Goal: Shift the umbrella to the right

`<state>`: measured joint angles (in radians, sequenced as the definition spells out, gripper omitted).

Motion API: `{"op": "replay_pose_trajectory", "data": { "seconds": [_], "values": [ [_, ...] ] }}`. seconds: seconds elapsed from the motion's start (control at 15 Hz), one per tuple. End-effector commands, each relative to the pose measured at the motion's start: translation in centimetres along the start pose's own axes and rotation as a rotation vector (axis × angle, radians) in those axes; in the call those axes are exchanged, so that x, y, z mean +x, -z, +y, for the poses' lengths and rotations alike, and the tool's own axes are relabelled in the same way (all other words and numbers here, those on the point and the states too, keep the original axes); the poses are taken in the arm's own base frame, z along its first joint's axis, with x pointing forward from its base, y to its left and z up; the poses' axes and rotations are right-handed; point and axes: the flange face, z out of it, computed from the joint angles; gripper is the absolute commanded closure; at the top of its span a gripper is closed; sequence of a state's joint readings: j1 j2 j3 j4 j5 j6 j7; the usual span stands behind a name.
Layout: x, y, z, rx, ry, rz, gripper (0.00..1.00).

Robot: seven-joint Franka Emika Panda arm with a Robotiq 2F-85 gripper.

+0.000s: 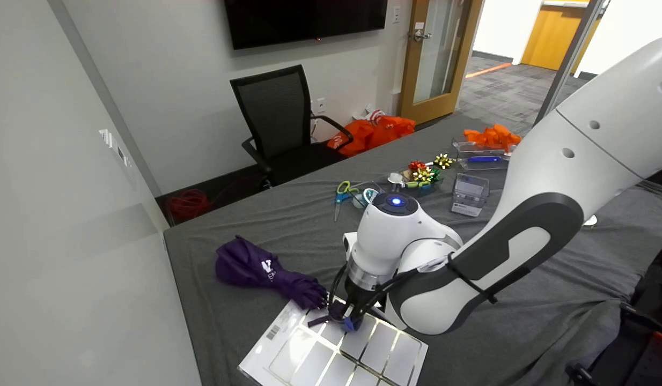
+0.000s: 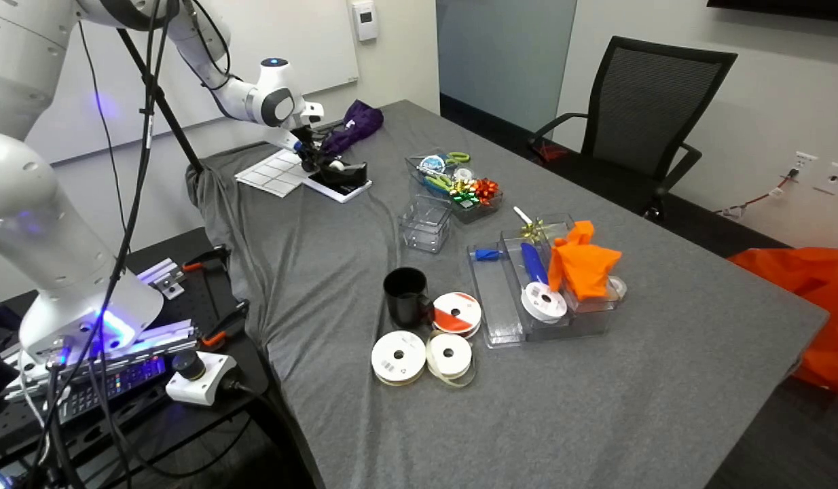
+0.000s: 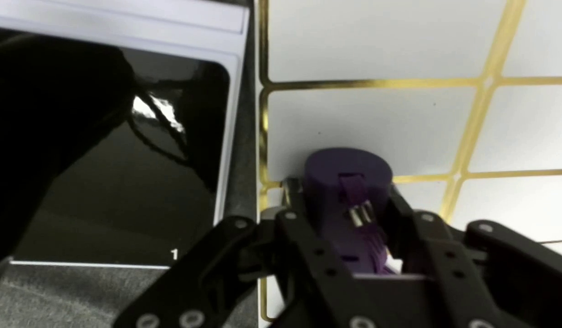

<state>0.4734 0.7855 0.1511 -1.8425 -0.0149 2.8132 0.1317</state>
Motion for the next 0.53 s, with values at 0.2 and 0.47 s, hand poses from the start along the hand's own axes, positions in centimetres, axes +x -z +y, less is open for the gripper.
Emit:
{"op": "replay_pose_trajectory", "data": {
  "seconds": [0.2, 0.47],
  "values": [
    [-0.8, 1.9, -1.4, 0.01, 0.042, -0.018, 0.84],
    [-1.2, 4.9, -3.4, 0.037, 0.065, -0.044, 0.84]
  ]
}}
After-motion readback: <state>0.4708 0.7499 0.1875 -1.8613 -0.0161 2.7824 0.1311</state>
